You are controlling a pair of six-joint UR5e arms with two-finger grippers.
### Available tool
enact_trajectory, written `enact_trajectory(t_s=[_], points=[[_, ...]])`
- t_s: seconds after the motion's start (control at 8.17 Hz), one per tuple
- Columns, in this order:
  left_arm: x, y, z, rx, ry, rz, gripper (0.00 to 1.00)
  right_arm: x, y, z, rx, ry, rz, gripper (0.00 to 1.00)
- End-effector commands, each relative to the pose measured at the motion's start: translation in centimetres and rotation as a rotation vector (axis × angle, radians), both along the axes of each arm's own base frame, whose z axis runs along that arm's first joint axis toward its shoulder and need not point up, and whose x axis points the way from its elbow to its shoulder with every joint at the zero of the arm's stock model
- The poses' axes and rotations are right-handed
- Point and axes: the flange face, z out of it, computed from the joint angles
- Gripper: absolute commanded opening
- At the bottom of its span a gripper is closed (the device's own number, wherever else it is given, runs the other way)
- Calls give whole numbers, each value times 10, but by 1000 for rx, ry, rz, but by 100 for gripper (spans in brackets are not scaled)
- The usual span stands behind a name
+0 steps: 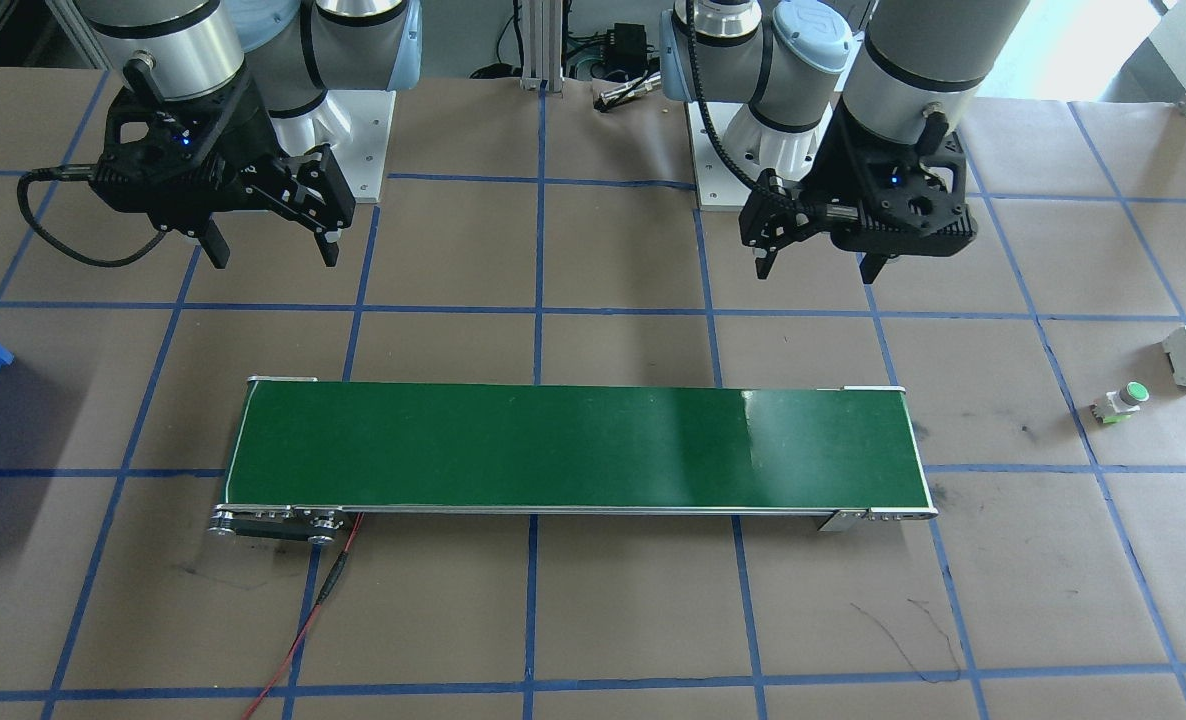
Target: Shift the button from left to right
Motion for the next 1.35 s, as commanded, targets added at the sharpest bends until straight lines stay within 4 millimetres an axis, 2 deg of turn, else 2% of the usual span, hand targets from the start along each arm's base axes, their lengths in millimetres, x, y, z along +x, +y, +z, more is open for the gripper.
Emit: enact_trajectory(t_s=[0.0, 0.12, 0.24, 0.37, 0.49, 0.61, 0.73, 0.86, 0.98, 1.1, 1.22], points=[[14, -1, -4, 11, 7, 29, 100, -1, 0, 0, -1, 0, -1, 100], [25, -4, -4, 8, 4, 41, 100, -1, 0, 0, 0, 1, -1, 100], [60, -9, -7, 13, 3, 59, 100, 0, 0, 0, -1, 0, 0, 100], [108, -14, -18, 27, 7, 26, 100, 0, 0, 0, -2, 0, 0, 100], [172, -12, -34, 56, 4, -28, 100, -1, 0, 0, 0, 1, -1, 100], [229, -2, -46, 90, -27, -30, 100, 0, 0, 0, -1, 0, 0, 100], [280, 0, -62, 85, -47, -57, 100, 0, 0, 0, 0, 1, 0, 100], [334, -6, -80, 57, -109, -109, 100, 0, 0, 0, 0, -1, 0, 100], [392, -2, -111, 80, -124, -202, 100, 0, 0, 0, 0, 1, 0, 100], [439, 1, -138, 77, -139, -279, 100, 0, 0, 0, 0, 1, 0, 100], [465, -3, -156, 51, -178, -320, 100, 0, 0, 0, 0, -1, 0, 100]])
